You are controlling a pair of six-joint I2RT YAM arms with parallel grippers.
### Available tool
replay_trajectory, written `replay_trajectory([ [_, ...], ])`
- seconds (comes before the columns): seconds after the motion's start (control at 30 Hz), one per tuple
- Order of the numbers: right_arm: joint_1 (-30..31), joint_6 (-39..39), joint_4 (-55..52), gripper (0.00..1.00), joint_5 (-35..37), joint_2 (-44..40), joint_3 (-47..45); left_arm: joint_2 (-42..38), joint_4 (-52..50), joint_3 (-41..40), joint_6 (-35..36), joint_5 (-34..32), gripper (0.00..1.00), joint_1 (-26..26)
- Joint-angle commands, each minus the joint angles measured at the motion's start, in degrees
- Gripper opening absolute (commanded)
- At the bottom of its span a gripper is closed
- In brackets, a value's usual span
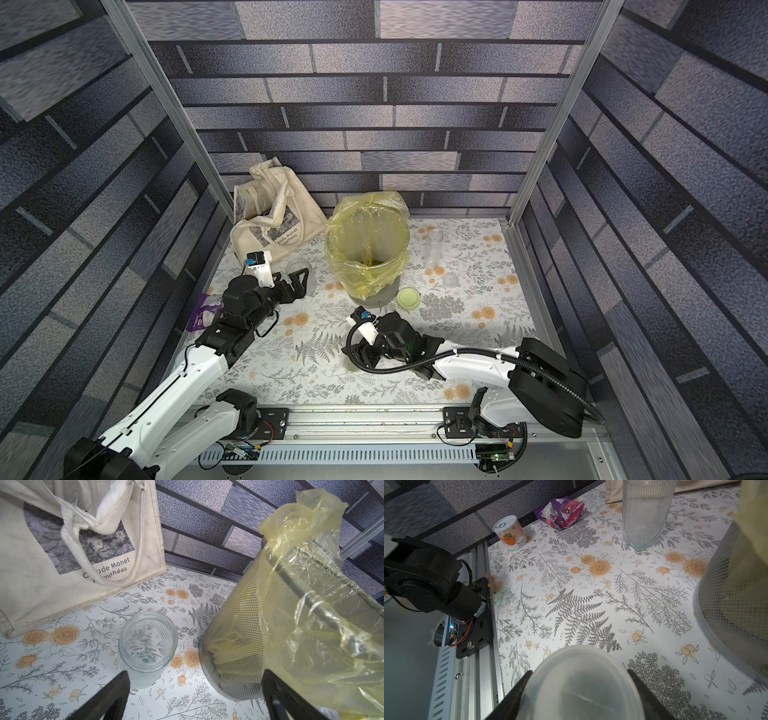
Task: Empty moldy mung beans from jars
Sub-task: Pick up the jar from the center of the board.
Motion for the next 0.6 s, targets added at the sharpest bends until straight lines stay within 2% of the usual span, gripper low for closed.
replay_trajectory([
  [0.0, 0.4, -0.3, -0.6, 0.45, 1.2, -1.6, 1.4, 0.0, 0.9, 0.1, -1.1, 0.8, 1.00, 0.5],
  [0.27, 0.1, -1.5, -9.3, 0.43, 3.2, -2.6, 6.5, -1.3, 6.7, -1.2, -1.4, 9.8, 1.00, 0.5],
  [0.57, -1.1, -1.6, -18.0, 0.42, 2.4, -5.4, 14.8, -4.9, 15.4, -4.2, -4.1, 12.1, 1.00, 0.5],
])
